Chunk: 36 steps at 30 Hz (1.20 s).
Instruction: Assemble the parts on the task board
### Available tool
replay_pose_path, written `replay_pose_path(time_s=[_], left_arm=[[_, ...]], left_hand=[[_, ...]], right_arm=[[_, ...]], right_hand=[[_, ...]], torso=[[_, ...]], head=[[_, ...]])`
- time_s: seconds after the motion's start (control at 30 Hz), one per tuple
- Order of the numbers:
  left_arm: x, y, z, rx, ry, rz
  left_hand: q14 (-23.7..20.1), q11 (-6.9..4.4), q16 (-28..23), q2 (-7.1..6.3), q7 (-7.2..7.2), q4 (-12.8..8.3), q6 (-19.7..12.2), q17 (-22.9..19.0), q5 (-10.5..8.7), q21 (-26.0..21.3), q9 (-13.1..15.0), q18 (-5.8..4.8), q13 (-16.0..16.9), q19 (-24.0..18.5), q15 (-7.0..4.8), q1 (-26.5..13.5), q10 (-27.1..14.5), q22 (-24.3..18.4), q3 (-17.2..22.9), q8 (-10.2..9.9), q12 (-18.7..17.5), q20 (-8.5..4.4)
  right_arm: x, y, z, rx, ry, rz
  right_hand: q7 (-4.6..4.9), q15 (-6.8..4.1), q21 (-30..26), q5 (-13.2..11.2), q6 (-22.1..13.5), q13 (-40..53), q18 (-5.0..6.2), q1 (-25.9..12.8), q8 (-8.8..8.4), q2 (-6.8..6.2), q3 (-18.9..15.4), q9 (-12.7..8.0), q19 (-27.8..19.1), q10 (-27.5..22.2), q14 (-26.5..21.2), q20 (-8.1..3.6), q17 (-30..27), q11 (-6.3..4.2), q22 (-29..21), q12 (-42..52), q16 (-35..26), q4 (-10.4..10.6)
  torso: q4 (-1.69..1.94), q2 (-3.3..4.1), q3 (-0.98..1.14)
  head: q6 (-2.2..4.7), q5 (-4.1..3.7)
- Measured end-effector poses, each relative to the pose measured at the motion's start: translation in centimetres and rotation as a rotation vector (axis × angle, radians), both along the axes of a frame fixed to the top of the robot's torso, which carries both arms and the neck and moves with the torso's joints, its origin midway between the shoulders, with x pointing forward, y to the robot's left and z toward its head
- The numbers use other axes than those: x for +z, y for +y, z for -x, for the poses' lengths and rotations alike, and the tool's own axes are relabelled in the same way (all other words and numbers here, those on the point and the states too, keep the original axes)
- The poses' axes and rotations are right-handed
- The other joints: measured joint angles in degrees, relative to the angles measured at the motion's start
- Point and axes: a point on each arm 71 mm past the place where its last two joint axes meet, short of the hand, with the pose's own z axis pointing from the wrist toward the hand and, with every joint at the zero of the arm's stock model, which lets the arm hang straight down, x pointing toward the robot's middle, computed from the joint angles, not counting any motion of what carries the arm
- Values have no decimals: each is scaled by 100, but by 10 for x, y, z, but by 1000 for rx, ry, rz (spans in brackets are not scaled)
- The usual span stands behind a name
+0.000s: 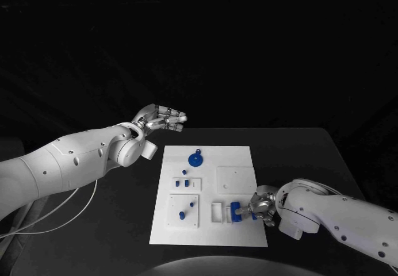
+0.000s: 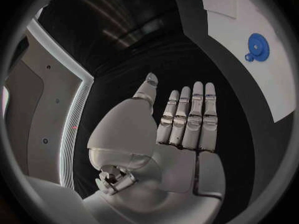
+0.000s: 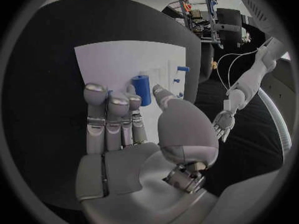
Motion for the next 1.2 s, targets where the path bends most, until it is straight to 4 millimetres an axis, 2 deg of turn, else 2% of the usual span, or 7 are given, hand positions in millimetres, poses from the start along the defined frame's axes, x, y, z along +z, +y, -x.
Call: replay_pose_path(time_s=[0.4, 0.47, 0.5, 0.6, 0.7, 0.97, 1.2], left_arm=[[0, -2, 1, -16, 7, 3], [-1, -2, 1, -19, 9, 4], [-1, -2, 1, -20, 9, 4], [-1, -3, 1, -26, 13, 6], [-1, -4, 1, -31, 16, 7], [-2, -5, 1, -40, 25, 7], [-2, -5, 1, -45, 33, 6]], left_hand=[[0, 20, 0, -67, 20, 97, -20, 0, 0, 0, 0, 0, 0, -20, 0, -23, -20, -7, 47, 0, 0, -20], [11, 20, 0, -81, 20, 129, -20, 0, 0, 0, 0, 1, 0, -33, 11, -37, -20, -7, 32, 0, 0, -8], [26, 20, 0, -105, 20, 145, -20, 0, 0, 0, 0, 0, 0, -41, 27, -60, -20, -7, 48, 0, 0, 1], [30, 20, 0, -114, 20, 194, -20, 0, 0, 0, 0, -89, 0, -62, 30, -70, -19, -7, 50, 0, 0, -20], [30, 42, 0, -143, 40, 235, -40, 1, 0, 0, 0, -89, 0, -62, 30, -99, -42, -7, 58, 0, 0, -19], [30, 72, 0, -181, 40, 329, -40, 1, 1, 0, 0, -88, 0, -206, 30, -137, -72, -11, -87, 0, 0, 21], [30, 72, 0, -181, 60, 331, -60, 1, 1, 0, 0, -88, 0, -205, 30, -137, -72, -11, -127, 0, 0, 21]], right_arm=[[-14, 12, -4, 10, -28, 36], [-15, 13, -4, 8, -34, 41], [-16, 13, -4, 7, -37, 43], [-19, 15, -5, 5, -48, 49], [-21, 17, -6, 5, -57, 53], [-22, 22, -6, 18, -71, 61], [-22, 24, -6, 29, -81, 66]], right_hand=[[37, 22, 0, 0, -118, 38, 0, 38, 46, -144, 17, 53, 21, 12, 22, 21, 22, 11, -1, -27, -38, 63], [31, 22, 0, -15, -132, 38, 0, 38, 45, -144, 17, 709, 21, 13, 22, 21, 22, 12, -1, -45, -47, 63], [35, 22, 0, -40, -137, 38, 0, 55, 36, -160, 17, 1349, 21, 12, 22, 21, 22, 12, -1, -55, -46, 63], [39, 22, 0, -45, -141, 30, 0, 60, 35, -166, 17, 2251, 21, -1, 22, 21, 22, 25, -1, -58, -47, 63], [38, 22, 0, -67, -143, 18, -2, 57, 36, -236, 7, 2798, 21, -10, 22, 21, 21, 35, -1, -89, -76, 72], [20, 23, 0, 44, -161, 10, -27, 136, 48, -316, -165, 2971, 2, -12, 22, 40, 58, 73, -1, -89, -76, -45], [19, 24, 0, 1172, -161, -18, -48, 293, 55, -282, -99, 2983, -1, -65, 22, 42, 105, 62, -1, -155, -113, -791]], torso=[[-3, 5, 2], [-3, 5, 1], [-3, 5, 1], [-3, 5, 1], [-5, 5, 1], [-6, 5, -2], [-8, 5, -2]], head=[[-31, -1], [-31, 14], [-30, 20], [-30, 27], [-38, 29], [-29, 36], [-26, 42]])
